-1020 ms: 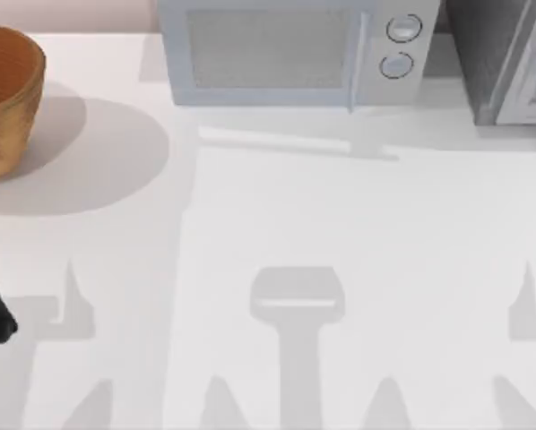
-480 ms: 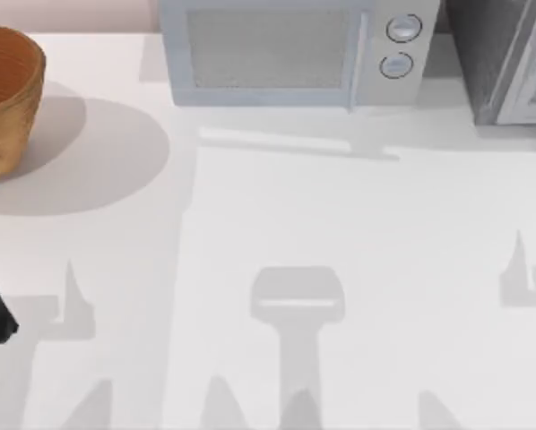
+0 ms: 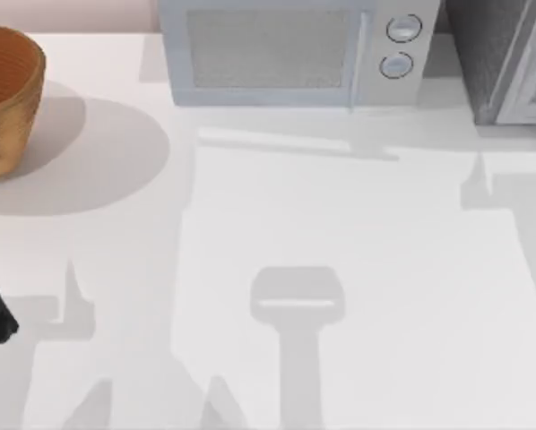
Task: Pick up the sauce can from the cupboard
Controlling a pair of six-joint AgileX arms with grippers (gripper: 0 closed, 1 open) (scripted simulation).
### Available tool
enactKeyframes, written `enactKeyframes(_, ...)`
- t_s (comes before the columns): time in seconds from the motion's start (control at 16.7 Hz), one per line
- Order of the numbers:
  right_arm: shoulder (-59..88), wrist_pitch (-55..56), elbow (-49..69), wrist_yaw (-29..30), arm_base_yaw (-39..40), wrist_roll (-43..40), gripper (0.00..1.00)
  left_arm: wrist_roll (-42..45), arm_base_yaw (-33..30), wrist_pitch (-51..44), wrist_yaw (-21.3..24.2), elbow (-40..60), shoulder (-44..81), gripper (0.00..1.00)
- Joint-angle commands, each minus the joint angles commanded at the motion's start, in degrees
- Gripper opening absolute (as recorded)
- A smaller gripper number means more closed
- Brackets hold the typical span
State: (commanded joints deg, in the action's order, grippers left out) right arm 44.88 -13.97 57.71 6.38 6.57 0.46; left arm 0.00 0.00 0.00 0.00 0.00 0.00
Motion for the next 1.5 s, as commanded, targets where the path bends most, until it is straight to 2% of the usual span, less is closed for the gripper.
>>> enactKeyframes(0.3,18.6,-6.1,24.7,2.6,2.6,0.2,1.00,0.0,0.0,0.0,0.0,0.0,0.0,1.00)
enactKeyframes(0.54,28.2,-9.1,37.9,4.3,3.7,0.4,1.00,0.0,0.0,0.0,0.0,0.0,0.0,1.00)
enactKeyframes(0.72,31.1,-9.9,41.9,4.9,4.0,0.4,1.00,0.0,0.0,0.0,0.0,0.0,0.0,1.00)
enactKeyframes(1.14,31.9,-9.6,42.9,4.6,3.6,0.4,1.00,0.0,0.0,0.0,0.0,0.0,0.0,1.00)
enactKeyframes(1.5,43.9,-7.5,53.1,2.3,1.1,0.4,1.00,0.0,0.0,0.0,0.0,0.0,0.0,1.00)
